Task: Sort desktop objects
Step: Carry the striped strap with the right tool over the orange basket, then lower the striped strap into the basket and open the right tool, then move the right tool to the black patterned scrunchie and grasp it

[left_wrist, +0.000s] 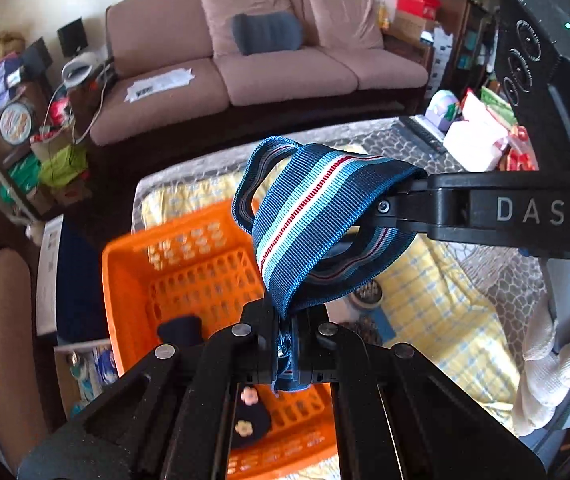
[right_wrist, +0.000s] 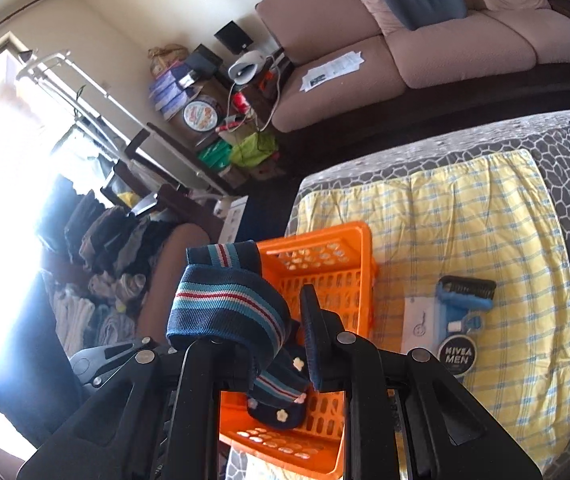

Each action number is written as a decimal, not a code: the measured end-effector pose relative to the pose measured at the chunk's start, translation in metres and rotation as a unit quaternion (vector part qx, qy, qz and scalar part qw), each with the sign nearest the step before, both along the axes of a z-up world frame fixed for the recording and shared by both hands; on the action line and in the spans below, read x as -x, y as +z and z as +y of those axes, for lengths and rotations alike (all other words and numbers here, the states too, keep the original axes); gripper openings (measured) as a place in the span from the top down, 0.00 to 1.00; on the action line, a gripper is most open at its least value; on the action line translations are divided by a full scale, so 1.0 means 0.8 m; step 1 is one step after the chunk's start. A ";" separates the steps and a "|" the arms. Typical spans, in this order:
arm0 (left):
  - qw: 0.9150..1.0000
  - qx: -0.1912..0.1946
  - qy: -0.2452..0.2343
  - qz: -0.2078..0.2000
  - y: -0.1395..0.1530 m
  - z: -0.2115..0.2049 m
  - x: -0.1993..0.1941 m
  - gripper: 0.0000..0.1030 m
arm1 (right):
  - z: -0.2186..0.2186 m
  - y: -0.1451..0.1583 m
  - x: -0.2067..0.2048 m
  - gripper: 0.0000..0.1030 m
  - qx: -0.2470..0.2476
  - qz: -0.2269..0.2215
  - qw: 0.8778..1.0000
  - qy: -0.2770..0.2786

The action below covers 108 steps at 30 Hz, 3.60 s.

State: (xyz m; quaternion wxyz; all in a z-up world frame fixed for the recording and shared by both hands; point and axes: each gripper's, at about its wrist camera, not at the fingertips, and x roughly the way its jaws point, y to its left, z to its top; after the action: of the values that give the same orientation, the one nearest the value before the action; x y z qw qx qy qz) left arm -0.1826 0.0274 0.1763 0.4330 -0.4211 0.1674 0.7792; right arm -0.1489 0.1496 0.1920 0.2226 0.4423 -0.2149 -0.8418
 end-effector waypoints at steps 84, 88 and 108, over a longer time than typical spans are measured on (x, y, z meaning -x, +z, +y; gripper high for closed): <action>0.975 0.007 0.100 -0.198 -0.166 0.003 0.116 0.36 | -0.022 -0.083 0.061 0.48 -0.175 0.005 0.985 0.003; 0.980 0.009 0.090 -0.180 -0.138 -0.011 0.097 0.27 | -0.003 -0.080 0.039 0.40 -0.183 0.006 0.983 -0.007; 0.986 -0.023 0.044 -0.160 -0.072 -0.012 -0.001 0.00 | 0.086 -0.090 -0.057 0.10 -0.226 0.009 0.974 -0.034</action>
State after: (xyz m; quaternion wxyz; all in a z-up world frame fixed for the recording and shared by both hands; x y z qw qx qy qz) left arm -0.1816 0.0176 0.1189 0.4288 -0.5370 0.0589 0.7240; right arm -0.1033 0.2181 0.1199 0.0904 0.4664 -0.0322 -0.8793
